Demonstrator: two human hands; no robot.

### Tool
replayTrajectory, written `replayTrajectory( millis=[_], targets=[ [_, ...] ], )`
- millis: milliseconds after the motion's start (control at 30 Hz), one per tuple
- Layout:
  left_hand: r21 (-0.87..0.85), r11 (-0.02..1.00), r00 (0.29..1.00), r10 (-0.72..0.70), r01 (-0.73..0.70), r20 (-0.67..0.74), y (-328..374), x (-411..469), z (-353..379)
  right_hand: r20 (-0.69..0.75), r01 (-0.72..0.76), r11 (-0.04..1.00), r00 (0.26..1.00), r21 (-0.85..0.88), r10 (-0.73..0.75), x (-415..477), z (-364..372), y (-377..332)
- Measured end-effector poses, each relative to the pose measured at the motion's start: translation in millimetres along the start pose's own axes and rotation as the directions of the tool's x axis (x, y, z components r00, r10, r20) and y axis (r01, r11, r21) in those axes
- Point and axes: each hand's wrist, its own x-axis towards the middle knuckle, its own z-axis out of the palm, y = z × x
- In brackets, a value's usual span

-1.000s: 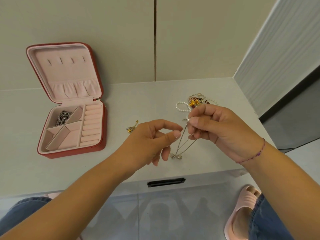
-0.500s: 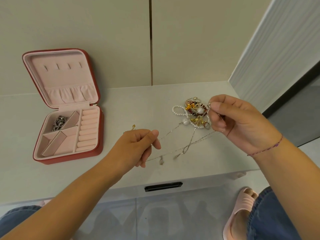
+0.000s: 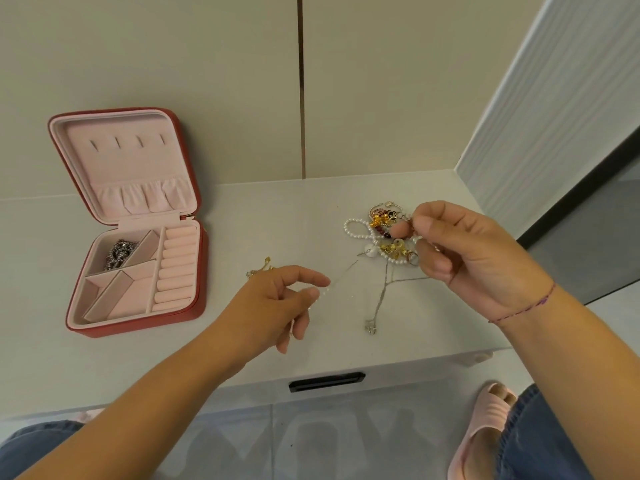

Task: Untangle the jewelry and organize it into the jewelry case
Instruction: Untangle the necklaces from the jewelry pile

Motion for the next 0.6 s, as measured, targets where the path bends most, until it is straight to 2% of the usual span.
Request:
replayTrajectory(
  millis=[133,333,600],
  targets=[
    [0.044,0.999,0.994,0.003,-0.008,0.109,0.3,-1.3,3.8,0.083,-0.008,1.0,0.997,-0.018,0.009,-1.1,7.3,4.8],
    [0.021,1.0,0.997,-0.018,0.017,0.08,-2.6,0.7,4.7,0.191,-0.028,1.0,0.981,-0.012,0.03,-3.2,12.6,3.8],
    [0.215,0.976,0.983,-0.078,0.041,0.168,-2.5,-4.3,10.3,0.336,-0.04,0.997,0.94,-0.072,0.062,-7.2,18.2,0.5]
  ],
)
